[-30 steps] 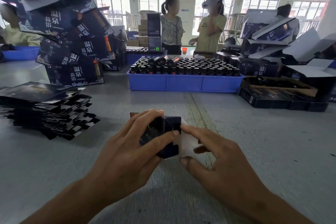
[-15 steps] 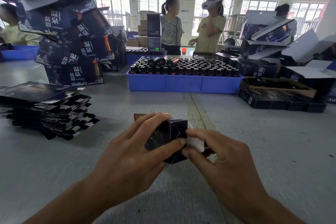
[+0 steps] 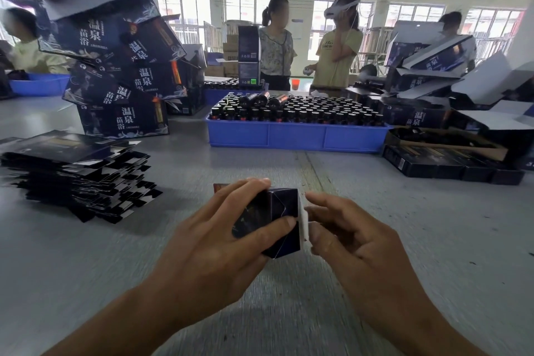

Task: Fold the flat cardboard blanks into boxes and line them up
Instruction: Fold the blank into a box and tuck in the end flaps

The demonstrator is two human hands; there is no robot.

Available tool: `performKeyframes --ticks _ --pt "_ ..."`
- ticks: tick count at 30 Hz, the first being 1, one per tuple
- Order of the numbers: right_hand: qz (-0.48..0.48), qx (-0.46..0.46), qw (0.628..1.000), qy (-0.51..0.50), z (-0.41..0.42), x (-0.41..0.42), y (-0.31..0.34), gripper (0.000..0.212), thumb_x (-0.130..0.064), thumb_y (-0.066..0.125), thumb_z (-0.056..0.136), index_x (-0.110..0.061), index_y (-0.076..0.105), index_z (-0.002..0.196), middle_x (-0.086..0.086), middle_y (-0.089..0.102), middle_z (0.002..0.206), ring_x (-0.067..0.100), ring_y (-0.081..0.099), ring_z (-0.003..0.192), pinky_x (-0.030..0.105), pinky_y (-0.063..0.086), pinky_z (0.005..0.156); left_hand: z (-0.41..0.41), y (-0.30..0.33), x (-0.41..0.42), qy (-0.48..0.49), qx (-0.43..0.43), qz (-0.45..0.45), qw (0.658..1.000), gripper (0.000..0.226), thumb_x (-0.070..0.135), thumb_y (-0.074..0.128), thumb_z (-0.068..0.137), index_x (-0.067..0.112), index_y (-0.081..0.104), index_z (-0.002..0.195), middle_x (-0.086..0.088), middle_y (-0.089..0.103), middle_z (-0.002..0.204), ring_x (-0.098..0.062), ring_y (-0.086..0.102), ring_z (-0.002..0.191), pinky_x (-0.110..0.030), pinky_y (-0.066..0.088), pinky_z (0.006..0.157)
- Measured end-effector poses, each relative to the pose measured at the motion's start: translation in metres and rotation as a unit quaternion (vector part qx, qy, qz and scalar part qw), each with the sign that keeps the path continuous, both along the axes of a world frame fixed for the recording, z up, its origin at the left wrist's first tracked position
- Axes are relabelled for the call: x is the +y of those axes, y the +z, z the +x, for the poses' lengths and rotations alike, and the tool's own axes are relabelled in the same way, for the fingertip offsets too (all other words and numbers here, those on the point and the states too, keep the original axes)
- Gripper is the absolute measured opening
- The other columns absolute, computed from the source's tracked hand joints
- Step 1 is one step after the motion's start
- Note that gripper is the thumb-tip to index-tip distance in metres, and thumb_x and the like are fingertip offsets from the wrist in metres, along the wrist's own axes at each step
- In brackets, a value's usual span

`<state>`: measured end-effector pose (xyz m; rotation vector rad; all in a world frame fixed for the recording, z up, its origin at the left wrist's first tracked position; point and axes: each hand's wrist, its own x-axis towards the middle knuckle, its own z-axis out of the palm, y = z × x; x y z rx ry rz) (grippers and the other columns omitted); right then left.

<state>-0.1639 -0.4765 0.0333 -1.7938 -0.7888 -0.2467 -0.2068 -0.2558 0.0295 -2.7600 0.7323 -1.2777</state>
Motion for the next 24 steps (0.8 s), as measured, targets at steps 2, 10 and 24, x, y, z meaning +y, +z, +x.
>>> performKeyframes --ticks 2,10,24 --pt "0.019 0.022 1.000 0.003 0.000 0.000 0.000 0.037 -0.053 0.060 0.080 -0.051 0.064 0.117 -0.028 0.071 0.108 -0.001 0.069 0.100 0.012 0.054 0.083 0.000 -0.001 -0.002 -0.008 -0.003 -0.005 1.000 0.043 0.033 0.059 0.091 0.029 0.054 0.133 -0.016 0.047 0.142 -0.033 0.050 0.129 -0.037 0.054 0.088" --pt "0.017 0.056 0.998 -0.002 0.000 0.002 0.000 0.033 -0.047 0.066 0.076 -0.046 0.067 0.108 -0.030 0.072 0.099 -0.007 0.068 0.095 0.005 0.050 0.074 -0.001 -0.004 -0.012 -0.032 0.038 -0.093 0.994 0.072 0.036 0.061 0.086 0.014 0.035 0.150 -0.003 0.047 0.148 -0.020 0.045 0.138 -0.028 0.040 0.112" --pt "0.023 0.035 0.999 -0.002 -0.004 0.005 0.004 0.031 -0.058 0.065 0.071 -0.059 0.067 0.102 -0.029 0.072 0.097 -0.005 0.069 0.093 0.006 0.051 0.075 -0.003 -0.004 -0.025 -0.024 0.064 -0.146 0.987 0.081 0.058 0.058 0.086 0.013 0.032 0.149 0.003 0.038 0.150 -0.013 0.040 0.138 -0.013 0.023 0.117"
